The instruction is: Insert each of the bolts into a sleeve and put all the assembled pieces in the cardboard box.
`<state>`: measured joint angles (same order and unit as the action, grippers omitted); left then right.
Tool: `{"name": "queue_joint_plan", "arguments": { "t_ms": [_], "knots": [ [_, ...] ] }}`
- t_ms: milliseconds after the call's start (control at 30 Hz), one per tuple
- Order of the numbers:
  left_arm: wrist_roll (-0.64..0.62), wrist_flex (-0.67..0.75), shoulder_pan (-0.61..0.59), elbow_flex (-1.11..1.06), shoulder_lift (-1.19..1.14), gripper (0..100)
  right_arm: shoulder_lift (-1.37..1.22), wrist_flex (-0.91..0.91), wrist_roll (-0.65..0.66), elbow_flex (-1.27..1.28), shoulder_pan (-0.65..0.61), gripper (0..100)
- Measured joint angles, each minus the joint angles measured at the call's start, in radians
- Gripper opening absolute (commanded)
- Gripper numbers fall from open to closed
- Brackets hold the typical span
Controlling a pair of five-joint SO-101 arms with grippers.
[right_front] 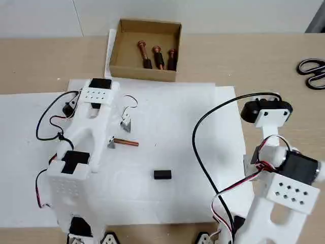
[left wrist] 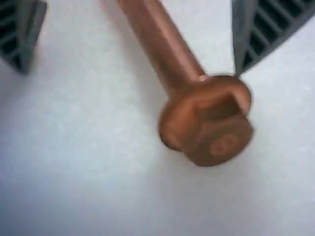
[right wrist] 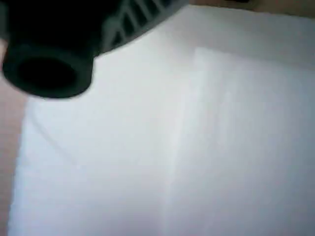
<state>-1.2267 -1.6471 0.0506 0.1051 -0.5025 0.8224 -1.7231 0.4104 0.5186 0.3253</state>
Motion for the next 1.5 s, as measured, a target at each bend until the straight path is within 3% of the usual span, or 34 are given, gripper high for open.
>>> {"name": "queue_joint_plan", "arguments": {
  "t_ms": [367,933,1200,1500],
  "knots": [
    [0.002,0.009,-0.025,0.005,-0.011,1,0.000,0.000,0.000,0.000,0.000,0.4],
    [-0.017,0.005,-0.029,0.012,-0.020,1,0.000,0.002,0.000,0.000,0.000,0.4],
    [-0.015,-0.075,-0.002,0.199,-0.026,1,0.000,0.002,0.000,0.000,0.000,0.4],
    [0.064,-0.077,0.006,0.212,-0.043,1,0.000,0.002,0.000,0.000,0.000,0.4]
  ]
}}
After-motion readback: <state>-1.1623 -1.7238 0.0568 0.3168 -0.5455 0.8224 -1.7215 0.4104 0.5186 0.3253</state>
